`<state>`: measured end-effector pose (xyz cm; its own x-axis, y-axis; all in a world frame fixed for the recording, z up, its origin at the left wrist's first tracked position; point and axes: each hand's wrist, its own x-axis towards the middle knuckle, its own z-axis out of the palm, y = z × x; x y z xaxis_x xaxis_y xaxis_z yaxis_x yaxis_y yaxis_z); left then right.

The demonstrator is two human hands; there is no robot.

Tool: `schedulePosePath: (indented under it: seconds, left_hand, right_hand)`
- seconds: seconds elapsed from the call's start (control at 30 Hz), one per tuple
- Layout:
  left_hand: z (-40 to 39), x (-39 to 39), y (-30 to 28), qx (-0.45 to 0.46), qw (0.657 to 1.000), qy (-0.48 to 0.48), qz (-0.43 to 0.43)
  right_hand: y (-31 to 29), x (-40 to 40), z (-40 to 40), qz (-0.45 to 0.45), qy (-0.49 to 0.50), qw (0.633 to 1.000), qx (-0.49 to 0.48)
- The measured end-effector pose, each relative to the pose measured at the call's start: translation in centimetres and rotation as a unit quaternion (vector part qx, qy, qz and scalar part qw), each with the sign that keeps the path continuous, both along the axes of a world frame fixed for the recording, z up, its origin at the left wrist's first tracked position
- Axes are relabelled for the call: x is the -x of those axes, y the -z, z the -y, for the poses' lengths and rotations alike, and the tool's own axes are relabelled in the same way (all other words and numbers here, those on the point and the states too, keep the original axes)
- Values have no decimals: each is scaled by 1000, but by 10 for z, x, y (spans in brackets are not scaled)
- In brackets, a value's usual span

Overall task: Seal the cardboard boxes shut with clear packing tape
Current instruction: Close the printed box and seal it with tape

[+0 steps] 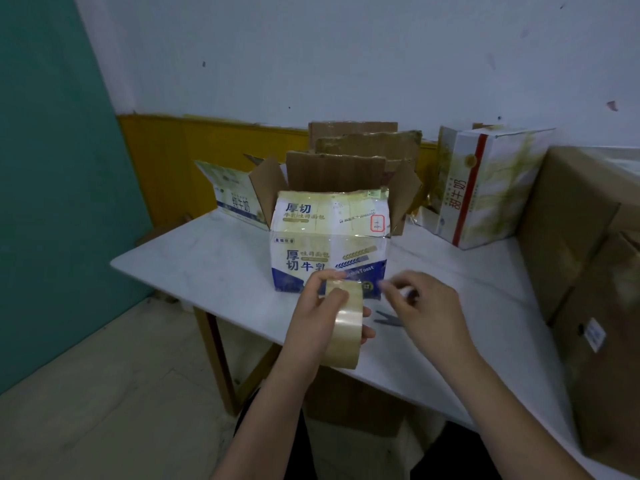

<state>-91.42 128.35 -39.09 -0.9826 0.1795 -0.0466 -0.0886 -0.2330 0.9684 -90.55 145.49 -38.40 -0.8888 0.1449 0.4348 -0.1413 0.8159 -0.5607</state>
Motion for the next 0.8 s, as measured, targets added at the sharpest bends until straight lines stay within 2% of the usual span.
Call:
schedulePosePath:
  seconds: [0.07,0.17,0.37,0.5,0.67,0.8]
  left_hand:
    - [0,-5,-1,11,1000,-2,-20]
    - [9,-16,-3,27,999,-3,-37]
    - [46,-34,10,100,995,-8,-11]
    - [60,-49,18,99,993,41,42]
    - [54,-45,48,151,982,57,97]
    - [42,-29,70,233,968,42,84]
  right_hand:
    - [-18,3,23,55,-93,986,124]
    - [-25,5,43,61,-93,977,182]
    - [-2,-4,77,3,-75,988,135]
    - [9,-8,83,10,-67,984,166]
    - [32,2,74,49,-42,986,156]
    - [60,16,63,73,-25,993,93]
